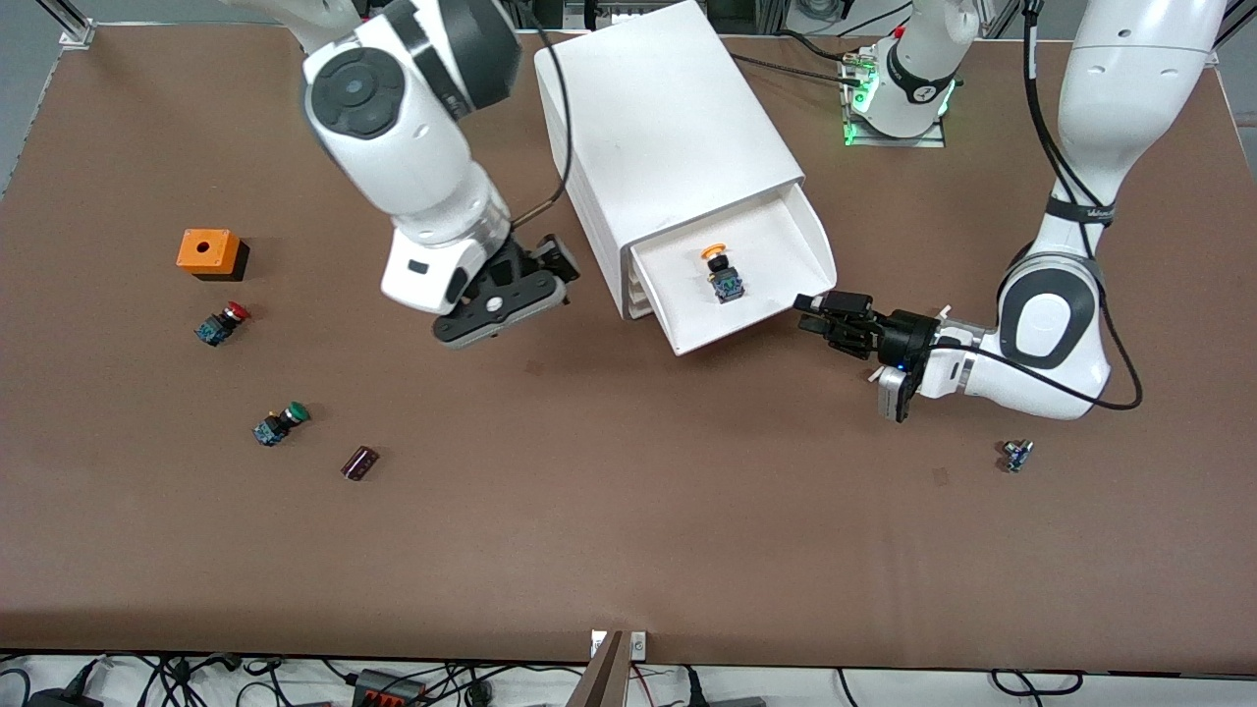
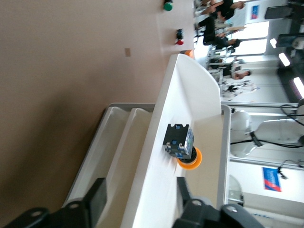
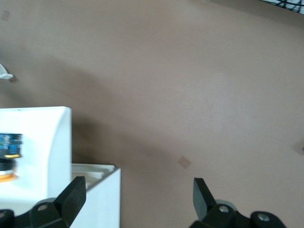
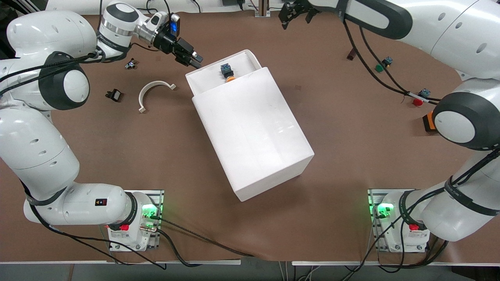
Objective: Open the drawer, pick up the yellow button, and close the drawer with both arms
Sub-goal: 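Pull the drawer open with the left gripper while the right gripper reaches in, then lower the right gripper into the drawer and grasp the orange-capped button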
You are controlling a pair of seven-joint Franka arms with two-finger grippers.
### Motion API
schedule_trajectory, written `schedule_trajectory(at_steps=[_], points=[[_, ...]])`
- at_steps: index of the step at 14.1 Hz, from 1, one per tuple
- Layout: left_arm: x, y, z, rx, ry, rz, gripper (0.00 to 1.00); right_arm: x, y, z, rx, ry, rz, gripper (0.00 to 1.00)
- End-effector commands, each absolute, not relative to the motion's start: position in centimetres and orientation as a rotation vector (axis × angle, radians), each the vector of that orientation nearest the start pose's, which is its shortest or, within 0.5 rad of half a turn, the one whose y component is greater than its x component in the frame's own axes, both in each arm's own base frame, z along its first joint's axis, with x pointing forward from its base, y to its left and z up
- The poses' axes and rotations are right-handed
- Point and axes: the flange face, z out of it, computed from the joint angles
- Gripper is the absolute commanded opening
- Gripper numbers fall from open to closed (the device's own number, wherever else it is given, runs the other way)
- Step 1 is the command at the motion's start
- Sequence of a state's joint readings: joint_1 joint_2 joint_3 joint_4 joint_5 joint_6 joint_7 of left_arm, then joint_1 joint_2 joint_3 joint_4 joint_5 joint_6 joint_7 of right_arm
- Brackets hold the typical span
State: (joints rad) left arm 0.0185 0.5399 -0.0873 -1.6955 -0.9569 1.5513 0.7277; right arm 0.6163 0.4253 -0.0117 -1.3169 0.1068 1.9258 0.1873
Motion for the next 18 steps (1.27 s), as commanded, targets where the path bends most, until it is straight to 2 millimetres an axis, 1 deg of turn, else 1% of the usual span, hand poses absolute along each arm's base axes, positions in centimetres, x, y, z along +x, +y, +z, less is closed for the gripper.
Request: schedule_trajectory(at_steps=[1, 3, 5, 6, 7, 9, 10, 11, 12, 14, 15, 17, 18], points=[[61.1, -11.8, 33.9, 2.117, -0.409, -0.398, 1.00, 56.6, 44.7, 51.9, -2.898, -0.526, -0.232, 1.00], [61.5, -10.9, 35.3, 2.250, -0.354, -0.476, 1.00, 55.3, 47.8, 51.4, -2.882, -0.486, -0.259, 1.00], [62.3, -9.6, 36.5, 2.463, -0.344, -0.548, 1.00, 54.2, 50.6, 50.4, -2.871, -0.457, -0.269, 1.00], [62.4, -9.1, 36.6, 2.575, -0.357, -0.586, 1.00, 53.6, 51.8, 49.9, -2.868, -0.449, -0.267, 1.00], [62.3, -9.0, 36.4, 2.649, -0.356, -0.617, 1.00, 53.1, 53.1, 49.2, -2.864, -0.448, -0.272, 1.00], [62.3, -8.0, 36.3, 2.744, -0.296, -0.657, 1.00, 52.0, 55.5, 48.1, -2.873, -0.445, -0.289, 1.00], [62.4, -7.1, 36.1, 2.809, -0.280, -0.669, 1.00, 51.5, 56.6, 47.7, -2.883, -0.449, -0.307, 1.00], [62.4, -6.5, 36.1, 2.849, -0.265, -0.677, 1.00, 50.5, 57.8, 47.3, -2.888, -0.462, -0.314, 1.00], [62.4, -6.3, 36.2, 2.879, -0.207, -0.686, 1.00, 49.7, 58.8, 46.3, -2.900, -0.464, -0.312, 1.00], [62.1, -6.8, 36.4, 2.919, -0.014, -0.714, 1.00, 49.0, 60.0, 44.8, -2.917, -0.509, -0.332, 1.00], [61.9, -7.4, 36.9, 2.937, 0.059, -0.714, 1.00, 48.7, 60.5, 44.2, -2.915, -0.521, -0.333, 1.00], [61.7, -7.7, 37.4, 2.988, 0.136, -0.717, 1.00, 48.6, 61.2, 43.2, -2.899, -0.527, -0.352, 1.00], [61.6, -8.3, 37.4, 3.016, 0.174, -0.722, 1.00, 48.3, 61.7, 42.7, -2.888, -0.536, -0.361, 1.00]])
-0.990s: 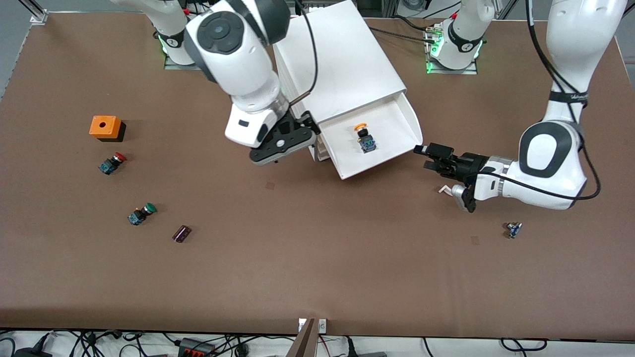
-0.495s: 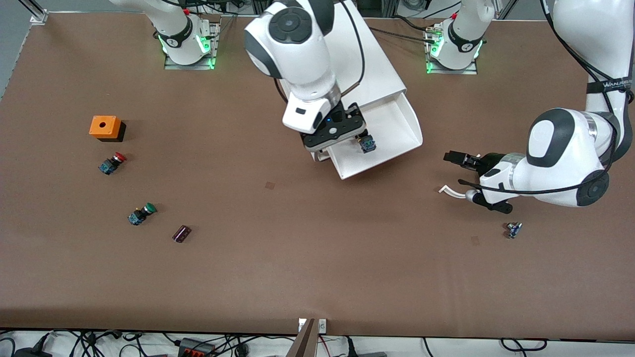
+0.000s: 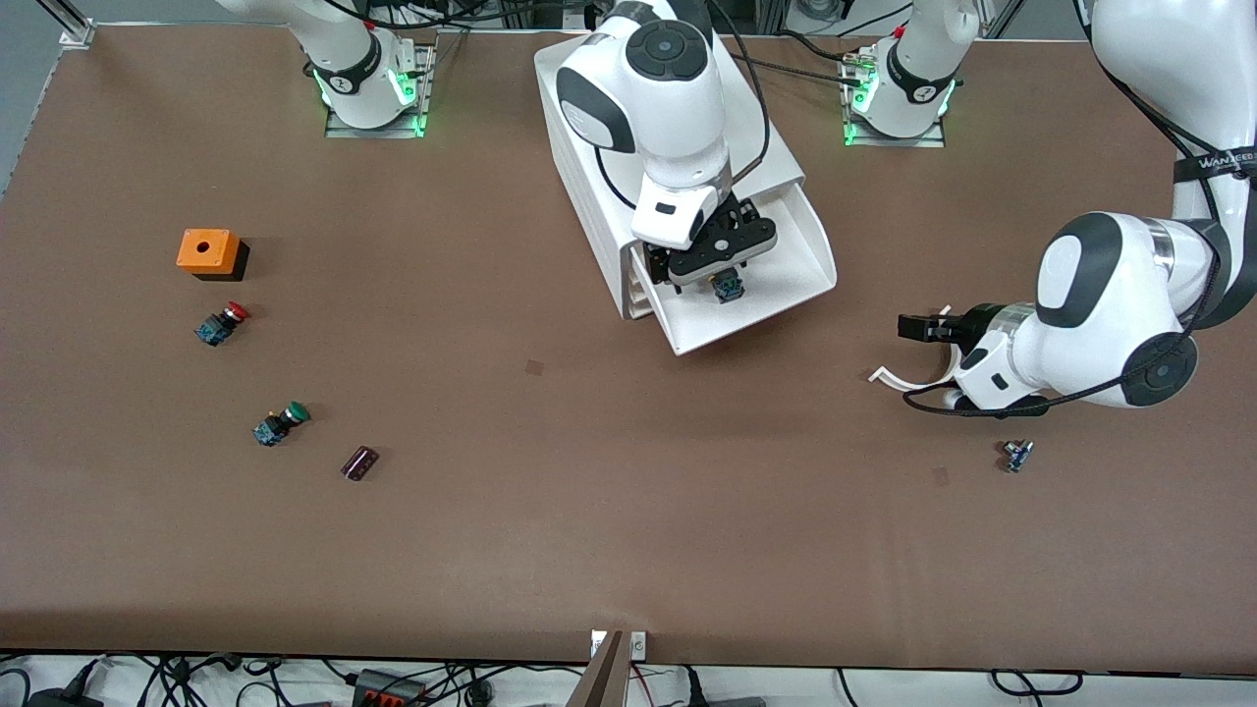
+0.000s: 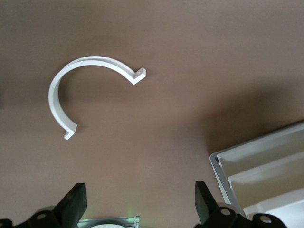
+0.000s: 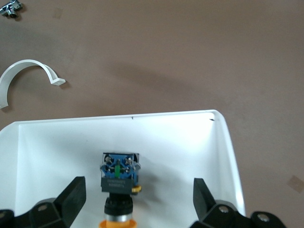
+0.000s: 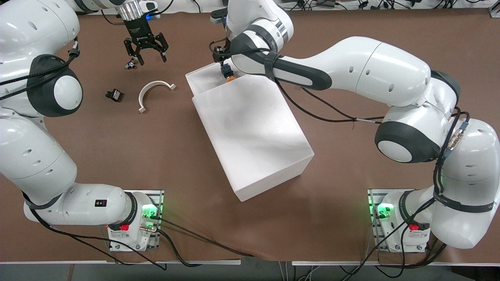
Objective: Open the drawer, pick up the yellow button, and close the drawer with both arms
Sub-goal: 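Lower the right gripper into the drawer and grasp the orange-capped button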
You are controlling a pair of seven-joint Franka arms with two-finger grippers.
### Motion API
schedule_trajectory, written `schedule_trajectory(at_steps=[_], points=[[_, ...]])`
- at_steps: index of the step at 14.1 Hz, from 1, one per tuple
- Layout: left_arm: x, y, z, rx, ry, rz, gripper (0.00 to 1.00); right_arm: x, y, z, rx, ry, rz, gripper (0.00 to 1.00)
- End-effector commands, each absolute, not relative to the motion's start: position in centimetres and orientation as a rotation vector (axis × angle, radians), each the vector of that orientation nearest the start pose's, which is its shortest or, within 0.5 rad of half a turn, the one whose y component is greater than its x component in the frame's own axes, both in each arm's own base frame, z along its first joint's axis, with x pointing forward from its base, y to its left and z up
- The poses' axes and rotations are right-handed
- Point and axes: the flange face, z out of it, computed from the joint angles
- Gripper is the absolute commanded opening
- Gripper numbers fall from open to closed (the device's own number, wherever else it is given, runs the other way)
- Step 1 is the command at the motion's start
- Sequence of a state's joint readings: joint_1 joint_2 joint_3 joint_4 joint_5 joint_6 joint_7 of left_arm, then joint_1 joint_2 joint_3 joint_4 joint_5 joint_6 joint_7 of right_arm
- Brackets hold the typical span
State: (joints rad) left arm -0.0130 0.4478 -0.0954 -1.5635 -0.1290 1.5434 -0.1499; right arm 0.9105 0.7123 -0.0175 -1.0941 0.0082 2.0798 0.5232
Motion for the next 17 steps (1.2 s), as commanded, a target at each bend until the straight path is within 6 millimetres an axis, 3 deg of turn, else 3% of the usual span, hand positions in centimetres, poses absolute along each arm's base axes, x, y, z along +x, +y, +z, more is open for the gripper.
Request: schedule_trajectory(at_steps=[1, 6, 9, 13, 15, 17], points=[[61.5, -8.6, 37.4, -3.054, -0.198, 0.727, 1.00, 48.1, 62.1, 42.3, -2.886, -0.542, -0.360, 1.00], [61.2, -9.6, 37.7, -3.033, -0.202, 0.718, 1.00, 47.9, 62.7, 40.4, -2.890, -0.560, -0.351, 0.99], [61.1, -10.0, 37.7, -3.035, -0.190, 0.716, 1.00, 47.8, 63.0, 39.8, -2.884, -0.563, -0.359, 0.78], [61.0, -10.5, 38.2, -3.041, -0.176, 0.706, 1.00, 47.2, 63.5, 39.8, -2.879, -0.573, -0.359, 0.70], [61.0, -10.9, 38.2, -3.041, -0.167, 0.703, 1.00, 47.1, 63.6, 39.7, -2.880, -0.574, -0.357, 0.56], [61.0, -11.1, 38.2, -3.043, -0.163, 0.699, 0.94, 46.9, 63.7, 39.7, -2.878, -0.577, -0.355, 0.50]])
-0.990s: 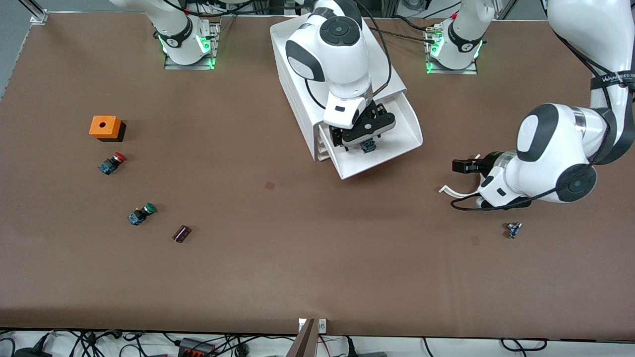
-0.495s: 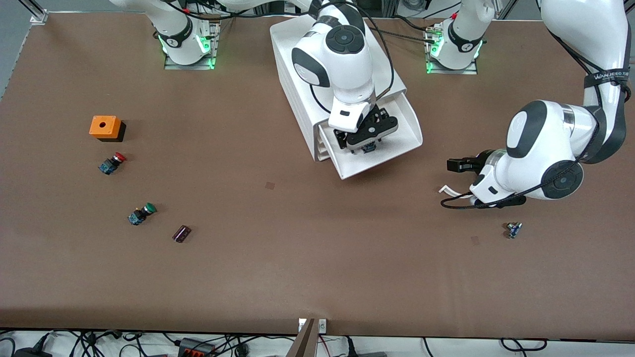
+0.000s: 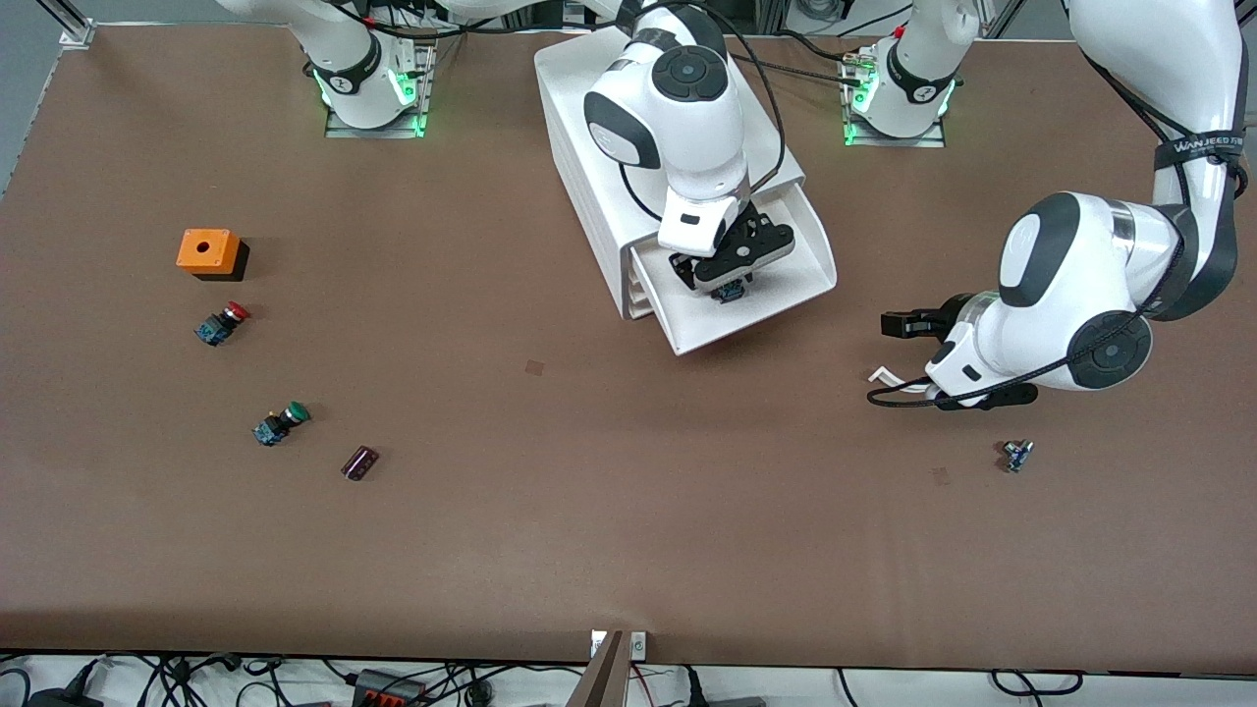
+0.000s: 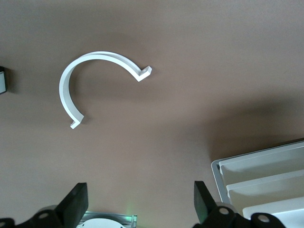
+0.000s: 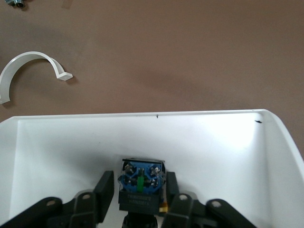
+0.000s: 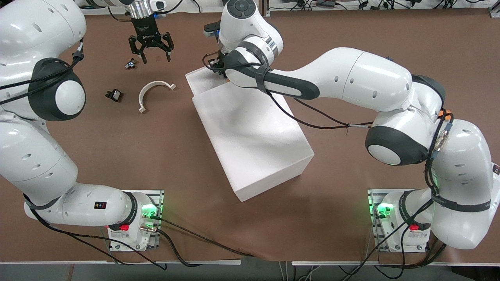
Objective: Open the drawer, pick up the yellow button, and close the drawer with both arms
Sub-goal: 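Lift the button with the right gripper while the left gripper pushes the drawer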
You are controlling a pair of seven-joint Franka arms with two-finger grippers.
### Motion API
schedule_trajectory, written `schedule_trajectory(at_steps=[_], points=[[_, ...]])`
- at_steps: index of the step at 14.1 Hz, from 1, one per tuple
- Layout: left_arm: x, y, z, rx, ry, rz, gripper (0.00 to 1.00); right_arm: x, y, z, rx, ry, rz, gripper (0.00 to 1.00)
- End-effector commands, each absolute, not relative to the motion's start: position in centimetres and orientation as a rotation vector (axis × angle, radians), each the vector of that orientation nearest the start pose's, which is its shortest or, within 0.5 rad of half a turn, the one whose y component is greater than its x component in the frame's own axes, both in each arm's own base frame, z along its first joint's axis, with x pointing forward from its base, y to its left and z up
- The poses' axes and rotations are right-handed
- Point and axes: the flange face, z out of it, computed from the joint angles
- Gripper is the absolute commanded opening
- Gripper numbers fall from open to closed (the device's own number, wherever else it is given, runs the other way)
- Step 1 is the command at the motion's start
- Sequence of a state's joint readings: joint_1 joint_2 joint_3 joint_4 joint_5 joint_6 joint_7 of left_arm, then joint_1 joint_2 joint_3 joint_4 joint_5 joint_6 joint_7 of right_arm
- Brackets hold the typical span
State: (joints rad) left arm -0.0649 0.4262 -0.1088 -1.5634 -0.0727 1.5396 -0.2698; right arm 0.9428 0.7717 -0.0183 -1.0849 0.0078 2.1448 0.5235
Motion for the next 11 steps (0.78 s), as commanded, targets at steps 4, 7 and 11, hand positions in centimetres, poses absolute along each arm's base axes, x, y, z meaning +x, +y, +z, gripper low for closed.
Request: schedule_trajectory(at_steps=[4, 7, 11], points=[[61.1, -11.3, 38.7, -3.047, -0.158, 0.688, 0.86, 47.0, 63.5, 39.8, -2.887, -0.579, -0.352, 0.16], [61.2, -11.5, 39.0, -3.053, -0.156, 0.675, 0.86, 48.4, 62.1, 42.3, -2.919, -0.553, -0.380, 0.04], [61.5, -11.8, 39.0, -3.053, -0.232, 0.650, 0.86, 52.5, 57.2, 49.1, -2.953, -0.435, -0.359, 0.03]])
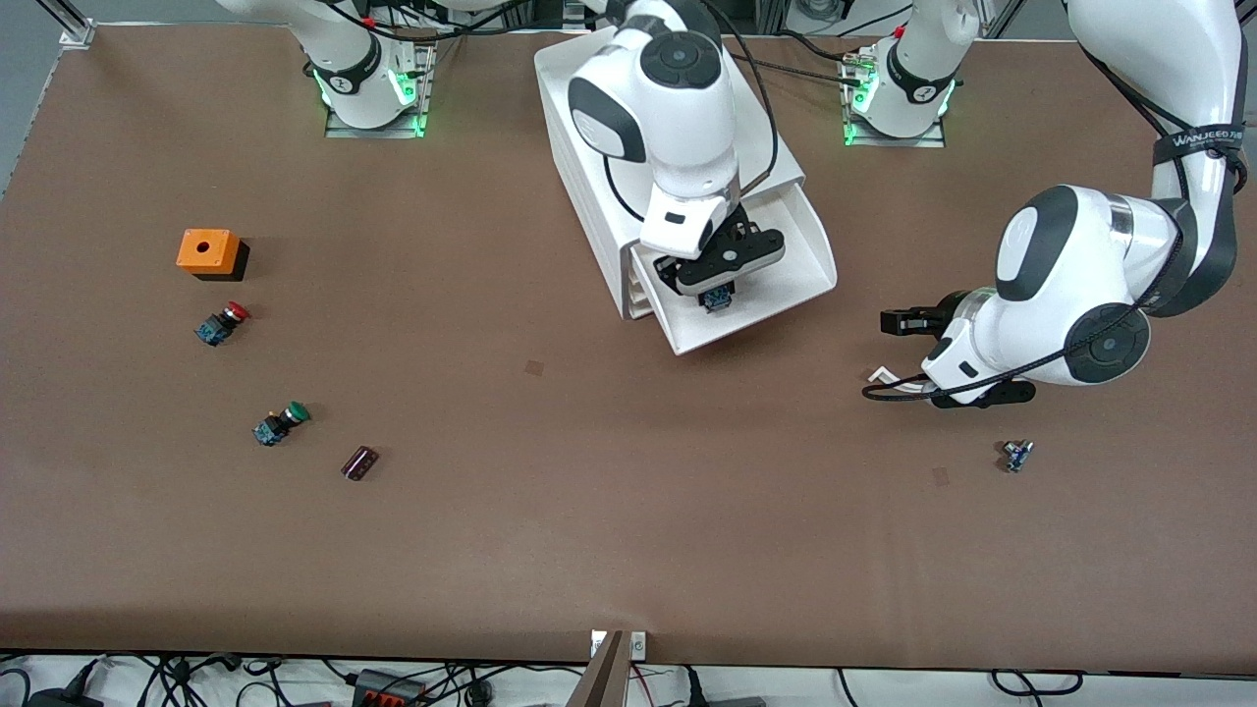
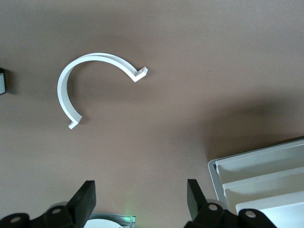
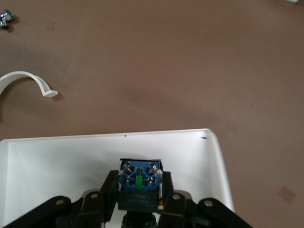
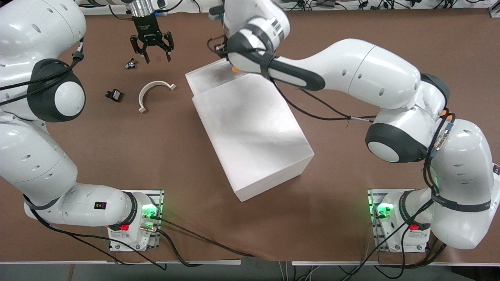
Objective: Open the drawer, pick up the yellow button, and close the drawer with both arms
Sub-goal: 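Lift the button with the right gripper while the left gripper pushes the drawer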
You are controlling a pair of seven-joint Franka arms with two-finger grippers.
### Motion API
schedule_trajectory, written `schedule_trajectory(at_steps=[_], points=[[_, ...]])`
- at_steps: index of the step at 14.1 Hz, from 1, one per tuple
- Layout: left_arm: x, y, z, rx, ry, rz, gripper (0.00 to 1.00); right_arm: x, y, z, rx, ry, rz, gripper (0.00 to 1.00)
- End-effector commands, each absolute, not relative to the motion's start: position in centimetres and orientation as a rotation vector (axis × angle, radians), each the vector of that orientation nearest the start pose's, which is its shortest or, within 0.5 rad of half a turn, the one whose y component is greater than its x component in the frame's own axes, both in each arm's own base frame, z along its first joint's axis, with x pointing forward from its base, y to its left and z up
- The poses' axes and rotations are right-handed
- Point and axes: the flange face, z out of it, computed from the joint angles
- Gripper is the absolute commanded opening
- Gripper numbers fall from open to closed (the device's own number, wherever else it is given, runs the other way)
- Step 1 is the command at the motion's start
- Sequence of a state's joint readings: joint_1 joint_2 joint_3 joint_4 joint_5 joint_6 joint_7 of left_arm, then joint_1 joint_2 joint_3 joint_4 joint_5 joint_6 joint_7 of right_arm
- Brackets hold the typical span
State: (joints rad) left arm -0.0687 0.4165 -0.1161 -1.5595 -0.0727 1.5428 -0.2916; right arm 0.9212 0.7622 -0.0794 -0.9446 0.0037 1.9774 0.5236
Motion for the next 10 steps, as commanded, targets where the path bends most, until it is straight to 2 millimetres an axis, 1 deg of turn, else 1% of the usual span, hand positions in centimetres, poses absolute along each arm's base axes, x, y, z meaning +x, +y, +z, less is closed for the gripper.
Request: schedule_trajectory(at_steps=[1, 2, 3, 4, 5, 6, 7, 8, 9, 10], points=[[61.6, -12.7, 39.1, -3.064, -0.253, 0.612, 0.86, 53.8, 55.4, 50.3, -2.955, -0.389, -0.347, 0.03], [61.8, -13.6, 38.9, -3.069, -0.270, 0.575, 0.86, 55.8, 52.6, 51.1, -2.967, -0.321, -0.321, 0.03], [62.1, -14.3, 38.7, -3.075, -0.314, 0.539, 0.86, 57.2, 50.3, 52.0, -2.980, -0.274, -0.300, 0.03], [62.2, -15.6, 38.4, -3.073, -0.355, 0.502, 0.86, 58.8, 47.9, 52.0, -3.011, -0.223, -0.277, 0.03], [62.2, -17.0, 37.9, -3.068, -0.392, 0.479, 0.86, 60.6, 45.5, 51.5, -3.023, -0.171, -0.262, 0.03], [62.2, -18.5, 37.5, -3.065, -0.441, 0.451, 0.86, 62.6, 42.7, 50.5, -3.039, -0.101, -0.237, 0.03], [61.9, -20.4, 37.3, -3.064, -0.475, 0.416, 0.89, 63.9, 40.5, 48.8, -3.050, -0.071, -0.184, 0.03], [61.5, -22.5, 37.0, -3.067, -0.503, 0.378, 0.91, 65.1, 38.1, 46.9, -3.043, -0.072, -0.103, 0.03], [61.1, -24.0, 36.9, -3.068, -0.517, 0.356, 0.92, 66.2, 35.6, 45.3, -3.043, -0.107, -0.046, 0.03], [60.8, -25.1, 36.6, -3.064, -0.537, 0.348, 0.92, 67.2, 32.7, 43.7, -3.055, -0.147, 0.010, 0.03]])
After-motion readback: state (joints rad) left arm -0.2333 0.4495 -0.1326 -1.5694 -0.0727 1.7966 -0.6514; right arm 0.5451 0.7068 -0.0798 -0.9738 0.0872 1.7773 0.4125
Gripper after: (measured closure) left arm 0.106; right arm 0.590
